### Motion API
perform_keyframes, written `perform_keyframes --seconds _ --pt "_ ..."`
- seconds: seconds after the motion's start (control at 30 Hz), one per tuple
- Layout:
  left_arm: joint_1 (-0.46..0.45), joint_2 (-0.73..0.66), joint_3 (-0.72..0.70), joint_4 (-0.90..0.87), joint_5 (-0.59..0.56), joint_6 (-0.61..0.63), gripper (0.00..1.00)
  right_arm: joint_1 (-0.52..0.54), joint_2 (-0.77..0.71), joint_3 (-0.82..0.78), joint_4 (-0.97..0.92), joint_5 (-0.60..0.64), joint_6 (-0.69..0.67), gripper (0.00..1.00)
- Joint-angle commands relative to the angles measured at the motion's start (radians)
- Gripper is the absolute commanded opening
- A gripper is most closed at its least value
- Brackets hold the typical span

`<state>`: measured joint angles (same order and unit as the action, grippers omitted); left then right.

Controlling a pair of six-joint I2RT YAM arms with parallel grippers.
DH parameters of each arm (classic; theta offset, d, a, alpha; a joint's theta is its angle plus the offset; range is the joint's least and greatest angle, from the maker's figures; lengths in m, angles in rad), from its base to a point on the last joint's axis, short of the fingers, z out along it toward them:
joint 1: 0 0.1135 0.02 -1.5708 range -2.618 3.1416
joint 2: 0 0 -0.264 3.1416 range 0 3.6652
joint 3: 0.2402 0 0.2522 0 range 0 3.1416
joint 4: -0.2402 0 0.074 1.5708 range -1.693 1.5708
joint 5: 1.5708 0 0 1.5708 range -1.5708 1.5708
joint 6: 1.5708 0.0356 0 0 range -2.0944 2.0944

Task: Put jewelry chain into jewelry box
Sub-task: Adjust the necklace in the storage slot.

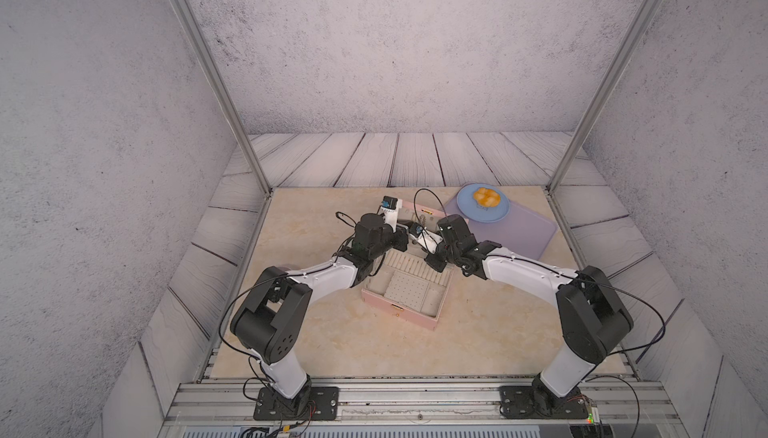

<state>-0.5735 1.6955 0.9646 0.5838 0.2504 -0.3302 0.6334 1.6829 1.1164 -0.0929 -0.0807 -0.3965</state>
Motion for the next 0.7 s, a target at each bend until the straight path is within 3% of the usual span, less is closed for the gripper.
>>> perform_keyframes --seconds 0.0,0.67 --pt "-0.003 0.004 0.028 0.024 -0.006 0.027 0.0 -0.003 -0.037 -0.012 -0.013 -0.027 0.005 0.0" --pt "-0.018 0.089 0.028 0.001 -0.033 0.054 0.0 -0.008 -0.036 -0.013 -0.011 -0.029 0.007 0.0"
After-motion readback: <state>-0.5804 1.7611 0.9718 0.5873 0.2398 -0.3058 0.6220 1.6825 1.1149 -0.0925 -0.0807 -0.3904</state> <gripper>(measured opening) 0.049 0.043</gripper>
